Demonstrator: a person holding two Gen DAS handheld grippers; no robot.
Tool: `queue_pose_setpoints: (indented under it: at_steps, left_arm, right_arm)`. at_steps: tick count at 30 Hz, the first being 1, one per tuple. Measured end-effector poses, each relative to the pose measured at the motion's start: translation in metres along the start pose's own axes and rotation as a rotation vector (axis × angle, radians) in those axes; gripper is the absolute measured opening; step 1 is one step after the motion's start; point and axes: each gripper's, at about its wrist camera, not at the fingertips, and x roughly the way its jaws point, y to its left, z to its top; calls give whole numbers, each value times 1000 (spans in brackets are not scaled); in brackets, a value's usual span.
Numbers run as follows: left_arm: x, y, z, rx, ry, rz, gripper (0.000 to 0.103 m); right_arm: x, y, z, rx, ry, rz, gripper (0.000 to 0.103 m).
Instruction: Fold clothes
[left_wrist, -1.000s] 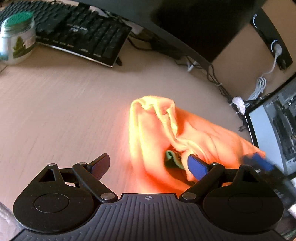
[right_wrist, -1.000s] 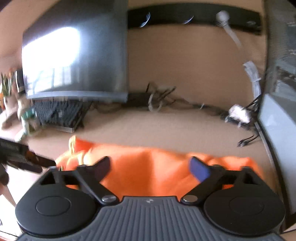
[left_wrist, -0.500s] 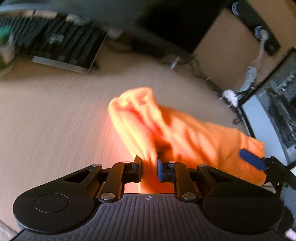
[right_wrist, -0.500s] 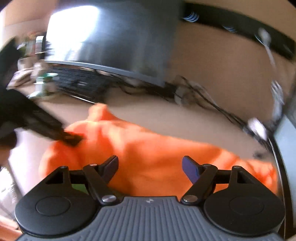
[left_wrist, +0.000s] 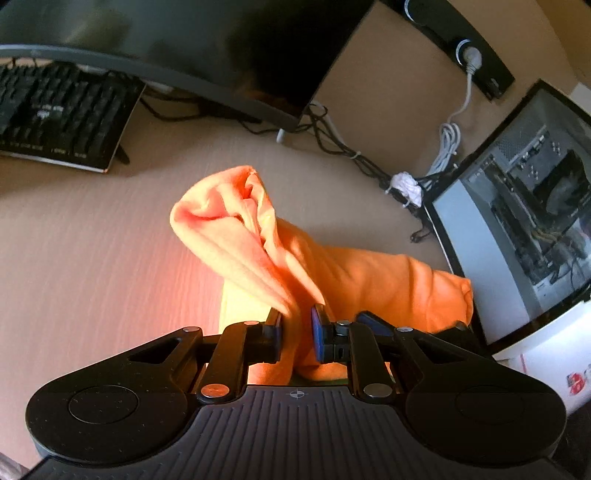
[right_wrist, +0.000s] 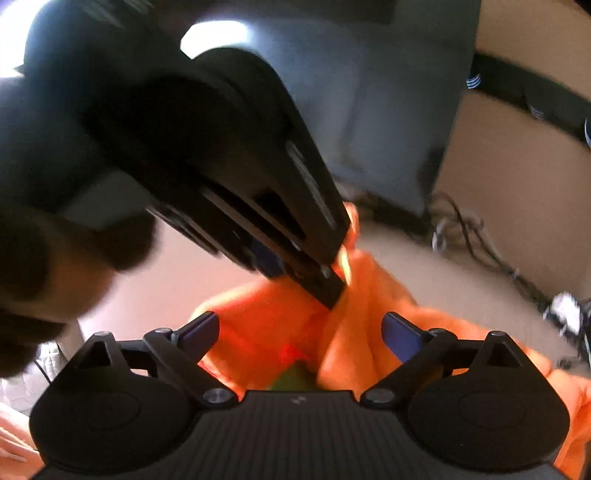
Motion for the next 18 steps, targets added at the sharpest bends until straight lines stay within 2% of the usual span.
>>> queue_pose_setpoints:
  at_steps: [1,4,7,8,9,10,12,13,14,15,16,18]
  left_arm:
    - [0,2,1,-21,5,-16,16]
    - [1,4,5,-50,20,-76,16]
    - [5,1,4,-25,42,-103,16]
    - [7,0,4,-19,49,-110,17]
    - [7,1,4,-13,51,-115,19]
    - [6,3,4,-10,52,-123,24]
    - [4,10,7,-20,48,-141,35]
    - [3,16,9,-34,42,-140,48]
    - [2,22,10,-47,37,-138,68]
    - [0,28,12,-61,31,-137,77]
    - [1,34,14,-82,31,-135,82]
    - [9,46,15,-154,49,-126,83]
  right_arm:
    - [-4,4,0,-18,-19,4,103]
    - [-2,16,-1,-68,-31,-13,103]
    - [14,26,-5,-104,-15,-126,103]
    - [19,27,-7,-111,-5,-159,96]
    - [23,24,-10,-102,15,-185,80]
    - [26,18,-12,-65,40,-174,73]
    - [28,3,-15,23,84,-143,44]
    - [28,-5,-16,70,102,-123,42]
    - [26,-11,-18,102,108,-100,40]
    - [24,-14,-18,117,110,-92,37]
    - [22,-17,-19,129,113,-85,35]
    - [18,-16,-17,131,115,-74,28]
